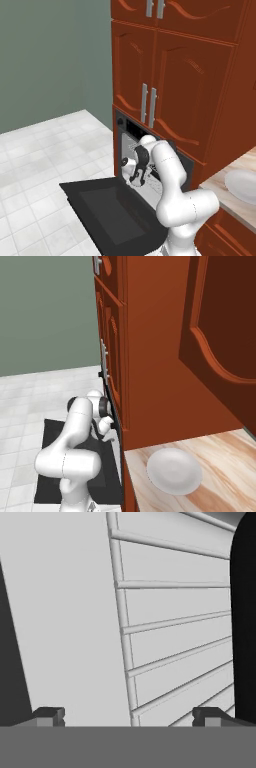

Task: Take the baked cake out of the oven and place it on the plate for cooling. Then close the oven door.

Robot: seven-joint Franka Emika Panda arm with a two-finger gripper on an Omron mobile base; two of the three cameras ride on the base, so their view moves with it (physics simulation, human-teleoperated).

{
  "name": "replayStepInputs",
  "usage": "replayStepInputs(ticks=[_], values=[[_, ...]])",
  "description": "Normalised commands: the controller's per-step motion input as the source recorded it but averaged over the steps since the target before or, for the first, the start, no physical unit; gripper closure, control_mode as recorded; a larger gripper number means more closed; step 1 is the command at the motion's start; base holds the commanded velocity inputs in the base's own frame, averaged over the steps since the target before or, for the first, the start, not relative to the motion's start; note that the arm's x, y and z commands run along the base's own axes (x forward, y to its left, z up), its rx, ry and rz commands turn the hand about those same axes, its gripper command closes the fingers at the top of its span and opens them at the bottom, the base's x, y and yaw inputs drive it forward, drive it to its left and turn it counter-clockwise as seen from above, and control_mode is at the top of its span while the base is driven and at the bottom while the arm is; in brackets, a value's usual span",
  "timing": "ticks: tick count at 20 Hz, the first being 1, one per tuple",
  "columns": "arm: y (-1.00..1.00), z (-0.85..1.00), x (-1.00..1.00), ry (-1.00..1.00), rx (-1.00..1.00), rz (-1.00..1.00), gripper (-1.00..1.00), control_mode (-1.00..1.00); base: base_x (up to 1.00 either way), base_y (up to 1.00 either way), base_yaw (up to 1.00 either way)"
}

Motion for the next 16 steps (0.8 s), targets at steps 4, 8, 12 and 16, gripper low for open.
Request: replayStepInputs(ticks=[4, 8, 12, 16], values=[[0.48, -0.63, -0.5, 0.0, 0.08, 0.0, -1.0, -1.0, 0.0, 0.0, 0.0], [0.52, -0.64, -0.48, 0.0, 0.06, 0.0, -1.0, -1.0, 0.0, 0.0, 0.0], [0.55, -0.65, -0.45, 0.0, 0.04, 0.0, -1.0, -1.0, 0.0, 0.0, 0.0], [0.57, -0.64, -0.44, 0.0, 0.03, 0.0, -1.0, -1.0, 0.0, 0.0, 0.0]])
